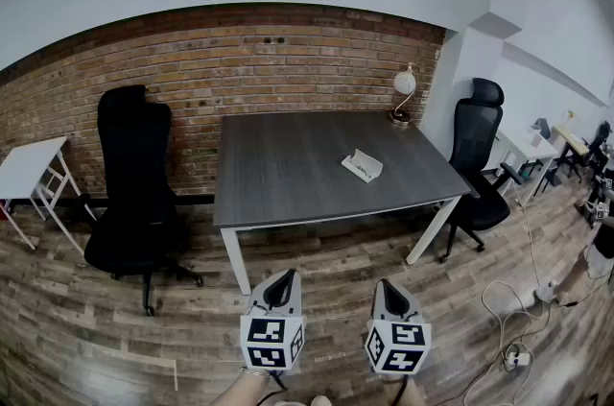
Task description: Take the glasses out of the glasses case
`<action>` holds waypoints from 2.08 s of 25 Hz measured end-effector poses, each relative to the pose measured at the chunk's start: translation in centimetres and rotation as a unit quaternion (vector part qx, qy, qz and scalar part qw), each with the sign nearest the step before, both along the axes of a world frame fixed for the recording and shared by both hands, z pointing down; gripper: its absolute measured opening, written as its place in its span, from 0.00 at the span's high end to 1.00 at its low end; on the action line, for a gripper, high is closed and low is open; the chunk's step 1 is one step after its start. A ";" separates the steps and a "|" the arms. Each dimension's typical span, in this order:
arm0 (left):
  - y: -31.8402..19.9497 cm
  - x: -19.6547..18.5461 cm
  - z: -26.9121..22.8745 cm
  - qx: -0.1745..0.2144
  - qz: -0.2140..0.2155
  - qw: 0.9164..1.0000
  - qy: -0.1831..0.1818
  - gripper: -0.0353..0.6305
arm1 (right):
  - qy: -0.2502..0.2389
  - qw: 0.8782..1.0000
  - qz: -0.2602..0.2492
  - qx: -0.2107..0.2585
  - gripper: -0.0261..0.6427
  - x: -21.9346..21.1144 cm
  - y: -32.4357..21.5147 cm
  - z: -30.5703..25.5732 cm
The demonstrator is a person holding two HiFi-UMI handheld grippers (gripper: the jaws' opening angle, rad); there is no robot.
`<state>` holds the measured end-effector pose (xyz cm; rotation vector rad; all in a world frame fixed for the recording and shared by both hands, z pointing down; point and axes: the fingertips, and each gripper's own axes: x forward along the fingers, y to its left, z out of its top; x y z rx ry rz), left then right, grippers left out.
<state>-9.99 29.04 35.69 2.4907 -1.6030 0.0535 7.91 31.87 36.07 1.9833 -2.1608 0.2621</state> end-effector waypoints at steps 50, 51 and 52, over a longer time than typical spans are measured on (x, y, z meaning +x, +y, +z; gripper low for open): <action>-17.1 2.9 2.5 -0.021 -0.004 1.000 -0.009 0.92 | -0.024 0.999 0.017 -0.017 0.91 4.0 -16.8 1.8; -17.7 3.1 2.6 -0.022 -0.006 1.000 -0.009 0.92 | -0.024 0.999 0.016 -0.017 0.91 4.3 -17.4 1.9; -18.4 3.5 2.8 -0.023 -0.007 1.000 -0.009 0.92 | -0.024 0.999 0.015 -0.017 0.91 4.7 -18.0 1.9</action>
